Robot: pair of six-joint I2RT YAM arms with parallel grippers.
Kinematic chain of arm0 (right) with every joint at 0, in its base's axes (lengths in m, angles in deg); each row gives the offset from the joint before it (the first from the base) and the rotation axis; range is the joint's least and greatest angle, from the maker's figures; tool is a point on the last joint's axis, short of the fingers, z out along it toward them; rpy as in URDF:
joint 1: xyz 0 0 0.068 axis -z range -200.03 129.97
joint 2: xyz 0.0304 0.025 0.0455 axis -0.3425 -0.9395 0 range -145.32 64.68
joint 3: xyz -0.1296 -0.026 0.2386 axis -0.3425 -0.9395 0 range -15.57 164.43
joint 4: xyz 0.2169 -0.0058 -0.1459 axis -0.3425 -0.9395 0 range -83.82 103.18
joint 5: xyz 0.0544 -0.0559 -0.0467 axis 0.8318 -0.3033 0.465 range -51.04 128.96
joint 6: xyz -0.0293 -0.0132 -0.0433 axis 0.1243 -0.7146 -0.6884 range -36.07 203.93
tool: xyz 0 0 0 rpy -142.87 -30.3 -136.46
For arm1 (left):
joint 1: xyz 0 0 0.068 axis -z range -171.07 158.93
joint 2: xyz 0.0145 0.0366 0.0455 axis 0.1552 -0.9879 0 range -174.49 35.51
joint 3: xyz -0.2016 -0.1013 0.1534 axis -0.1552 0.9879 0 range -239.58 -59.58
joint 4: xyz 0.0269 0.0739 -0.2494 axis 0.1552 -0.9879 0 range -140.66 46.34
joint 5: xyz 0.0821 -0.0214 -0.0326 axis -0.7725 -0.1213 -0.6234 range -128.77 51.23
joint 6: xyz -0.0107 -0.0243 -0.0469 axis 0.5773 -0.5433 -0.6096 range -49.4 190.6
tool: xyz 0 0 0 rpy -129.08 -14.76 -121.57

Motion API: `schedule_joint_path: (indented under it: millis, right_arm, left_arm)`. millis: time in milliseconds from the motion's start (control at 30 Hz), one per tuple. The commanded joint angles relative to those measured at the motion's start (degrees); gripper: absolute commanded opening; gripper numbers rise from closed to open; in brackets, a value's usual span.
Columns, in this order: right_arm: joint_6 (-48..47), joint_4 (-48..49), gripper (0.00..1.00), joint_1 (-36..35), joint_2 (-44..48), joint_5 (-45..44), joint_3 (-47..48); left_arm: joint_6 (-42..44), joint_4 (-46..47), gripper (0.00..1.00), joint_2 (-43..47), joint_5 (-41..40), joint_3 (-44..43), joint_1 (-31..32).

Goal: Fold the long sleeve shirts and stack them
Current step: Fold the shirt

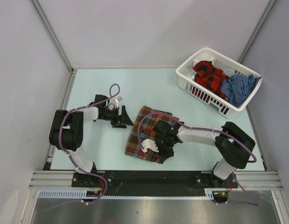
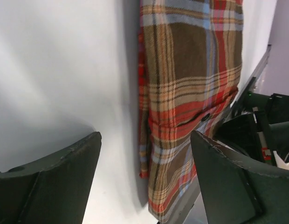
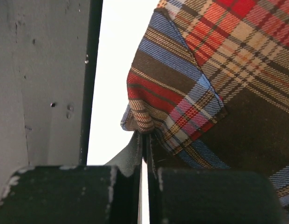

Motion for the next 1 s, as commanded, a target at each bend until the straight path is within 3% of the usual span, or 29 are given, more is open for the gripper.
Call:
schedule_joint_path:
  millis: [0, 200, 300, 367, 400, 467, 533, 567, 600, 633, 700, 733, 767, 833, 967]
  right_arm:
    - [-2.30, -4.91, 0.01, 1.96, -1.09, -3.47, -0.47]
    - [-1.77, -5.44, 0.02, 3.36, -2.41, -2.33, 1.65]
    - [-1.68, -5.44, 0.02, 3.54, -2.94, -2.24, 2.09]
    - [-1.16, -5.35, 0.02, 3.63, -3.12, -1.97, 2.44]
    - [-0.80, -5.35, 0.03, 3.72, -2.94, -1.80, 2.61]
    - [0.77, -4.74, 0.04, 3.72, -2.42, -1.62, 2.53]
    - [3.06, -3.07, 0.09, 3.72, -1.36, -2.23, 2.44]
    - [6.55, -2.63, 0.13, 3.80, -1.10, -3.45, 2.61]
    - [8.15, -2.19, 0.21, 4.07, -0.23, -3.99, 2.70]
    - [10.34, -1.49, 0.43, 4.42, 0.39, -4.34, 2.79]
    - [15.95, -0.78, 0.57, 6.70, 2.58, -3.91, 2.79]
    - [17.64, -0.17, 0.80, 7.66, 5.21, -2.86, 2.88]
    - [19.31, 0.01, 0.91, 8.89, 6.45, -2.24, 2.88]
    - [25.02, 0.19, 1.00, 12.76, 9.34, -0.23, 3.75]
    - [32.32, -0.51, 1.00, 21.02, 11.03, 6.10, 6.04]
  left_arm:
    - [-3.11, 5.67, 0.84, -4.59, -1.59, 1.30, 3.77]
    - [-9.42, 10.50, 0.81, -11.01, -3.00, 1.66, 10.63]
    - [-10.84, 12.70, 0.73, -13.39, -2.48, 1.04, 12.74]
    - [-10.85, 13.06, 0.63, -13.05, -2.64, 0.87, 13.80]
    - [-10.50, 13.32, 0.52, -12.26, -3.26, 1.21, 13.80]
    - [-9.97, 13.33, 0.39, -8.49, -5.27, 1.92, 13.71]
    - [-9.79, 13.07, 0.15, -5.67, -6.60, 2.71, 12.84]
    - [-9.45, 12.37, 0.04, -3.31, -6.60, 2.36, 12.57]
    - [-7.18, 8.18, 0.00, -2.33, -7.12, 0.19, 12.31]
    - [-5.33, 5.27, 0.00, -1.36, -8.70, -1.14, 12.30]
    - [0.63, -4.66, 0.00, 1.36, -11.16, -5.52, 11.78]
    - [2.58, -8.08, 0.00, 2.07, -15.17, -7.03, 11.52]
    - [4.86, -14.56, 0.00, 3.81, -17.65, -8.70, 11.25]
    - [11.97, -20.05, 0.00, 5.41, -26.32, -14.58, 11.16]
    - [22.18, -33.30, 0.00, 6.65, -39.77, -29.33, 10.37]
